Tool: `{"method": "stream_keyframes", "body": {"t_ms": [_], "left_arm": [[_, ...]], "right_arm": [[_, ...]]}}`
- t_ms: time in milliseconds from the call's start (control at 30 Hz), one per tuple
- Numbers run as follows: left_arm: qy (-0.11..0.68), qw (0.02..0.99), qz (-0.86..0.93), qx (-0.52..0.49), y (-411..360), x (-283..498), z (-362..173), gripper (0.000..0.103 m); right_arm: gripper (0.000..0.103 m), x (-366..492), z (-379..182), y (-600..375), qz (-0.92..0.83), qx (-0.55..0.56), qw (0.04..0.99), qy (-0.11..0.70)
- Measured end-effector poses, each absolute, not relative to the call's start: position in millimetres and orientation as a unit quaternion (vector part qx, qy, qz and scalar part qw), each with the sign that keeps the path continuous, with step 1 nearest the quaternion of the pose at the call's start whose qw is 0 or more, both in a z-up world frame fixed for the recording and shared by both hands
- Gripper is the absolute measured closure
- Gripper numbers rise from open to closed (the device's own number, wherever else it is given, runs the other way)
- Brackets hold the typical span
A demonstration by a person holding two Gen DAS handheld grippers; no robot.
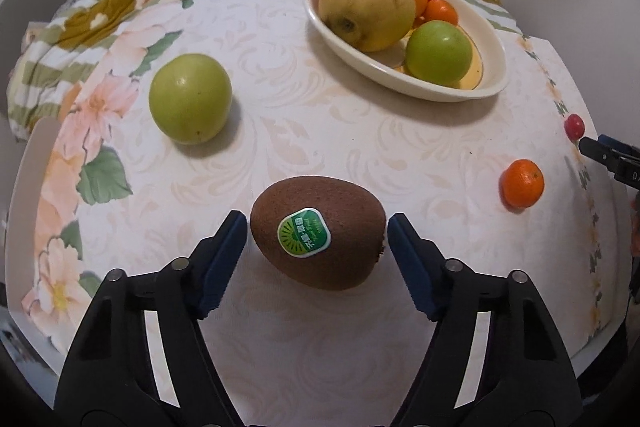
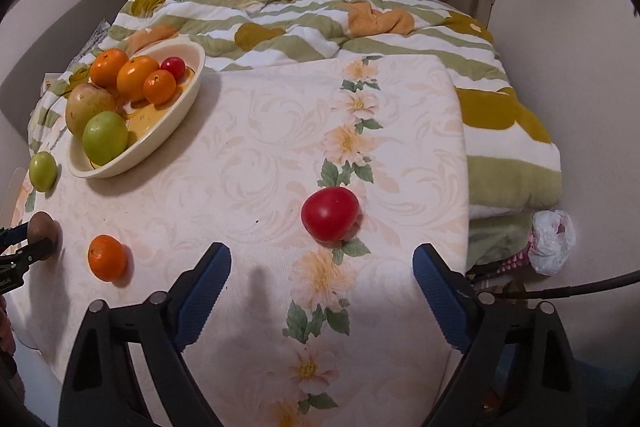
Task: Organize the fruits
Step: 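Grasp the kiwi with the left tool while the right tool grasps the red tomato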
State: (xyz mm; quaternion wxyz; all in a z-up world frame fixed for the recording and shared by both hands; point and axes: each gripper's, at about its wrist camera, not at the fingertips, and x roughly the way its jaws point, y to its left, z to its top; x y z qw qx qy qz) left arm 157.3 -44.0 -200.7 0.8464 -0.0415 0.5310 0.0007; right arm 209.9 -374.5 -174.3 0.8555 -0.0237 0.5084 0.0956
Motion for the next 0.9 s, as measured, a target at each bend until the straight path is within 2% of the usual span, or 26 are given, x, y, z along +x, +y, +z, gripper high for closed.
{"method": "stream_keyframes", "body": {"t_ms": [100, 267, 433, 500, 633, 700, 900], "left_arm": [[0.53, 0.846, -0.002, -0.05, -41.5, 159.5, -201.8, 0.029], [0.531, 0.846, -0.002, -0.044, -43.7, 162.1, -201.5, 0.029], [0.534, 0.844, 0.0, -0.051, -42.2, 161.5, -201.5, 0.03], [0.535, 0.843, 0.002, -0.054, -41.6, 161.2, -201.6, 0.03], [0.536, 0.842, 0.007, -0.057, -41.8, 160.4, -200.5, 0.03], [0.535, 0.843, 0.008, -0.059, -42.4, 159.6, -199.5, 0.03], [0.529, 0.846, 0.008, -0.064, -45.8, 156.9, -194.0, 0.03]], "right_arm": [[0.023, 214.5, -179.6, -373.1, 0.1, -0.025, 0.85, 0.516], [0.028, 222.5, -186.1, -373.7, 0.1, -0.029, 0.845, 0.524], [0.038, 229.8, -186.1, -376.4, 0.094, -0.022, 0.847, 0.523], [0.048, 233.1, -185.0, -376.4, 0.092, -0.024, 0.848, 0.522], [0.059, 235.1, -183.1, -373.7, 0.097, -0.033, 0.848, 0.52], [0.071, 234.6, -182.8, -371.4, 0.099, -0.04, 0.849, 0.518], [0.071, 232.8, -178.0, -368.0, 0.11, -0.046, 0.851, 0.511]]}}
